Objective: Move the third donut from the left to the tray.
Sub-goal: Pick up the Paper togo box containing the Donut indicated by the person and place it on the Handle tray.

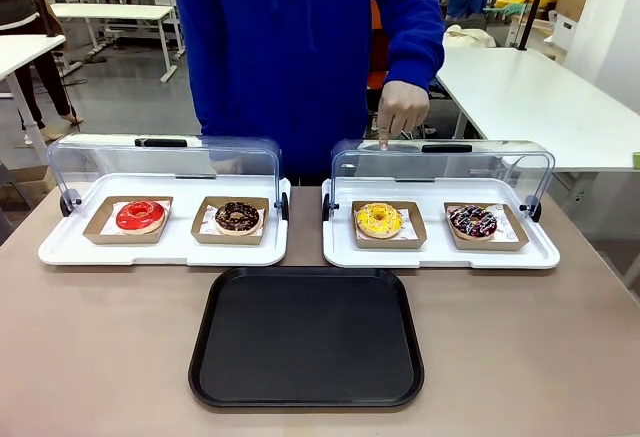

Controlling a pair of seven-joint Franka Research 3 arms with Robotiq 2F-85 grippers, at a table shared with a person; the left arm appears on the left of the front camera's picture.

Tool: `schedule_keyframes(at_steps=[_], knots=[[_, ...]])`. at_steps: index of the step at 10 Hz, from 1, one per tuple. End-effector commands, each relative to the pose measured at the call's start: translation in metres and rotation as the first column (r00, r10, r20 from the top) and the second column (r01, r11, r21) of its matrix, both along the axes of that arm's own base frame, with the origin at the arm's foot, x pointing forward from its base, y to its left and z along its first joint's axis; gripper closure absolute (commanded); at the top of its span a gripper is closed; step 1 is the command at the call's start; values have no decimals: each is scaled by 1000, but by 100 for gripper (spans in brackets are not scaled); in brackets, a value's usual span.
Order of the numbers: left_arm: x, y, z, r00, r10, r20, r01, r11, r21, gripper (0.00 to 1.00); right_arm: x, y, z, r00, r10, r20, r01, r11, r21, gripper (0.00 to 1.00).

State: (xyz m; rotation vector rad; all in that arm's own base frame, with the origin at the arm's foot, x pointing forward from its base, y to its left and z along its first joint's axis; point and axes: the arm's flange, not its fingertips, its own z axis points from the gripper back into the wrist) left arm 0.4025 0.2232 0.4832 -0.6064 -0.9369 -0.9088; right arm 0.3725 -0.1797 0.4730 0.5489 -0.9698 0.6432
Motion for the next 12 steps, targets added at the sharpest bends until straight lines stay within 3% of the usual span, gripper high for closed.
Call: schedule_keyframes(at_steps=[1,3,6,8,10,12], knots=[[-2,-1,2,1000,-5,-7,5,1000,-3,0,13,45,8,999,51,9,-49,991,-122,0],[-2,-1,2,1000,-5,-7,5,1000,-3,0,22,93,12,990,138,-11,-137,959,-248,0],[-2,-1,2,1000,-5,-7,5,1000,-3,0,17,180,4,965,261,-4,-230,845,-484,0],[-2,-1,2,1000,-5,-7,5,1000,-3,0,3,234,-27,942,337,-9,-273,746,-607,0],[-2,-1,2,1000,-5,-7,5,1000,-3,0,4,268,-59,919,389,-62,-325,659,-678,0],[-2,-1,2,1000,-5,-7,5,1000,-3,0,14,298,-78,907,415,-70,-340,625,-703,0]])
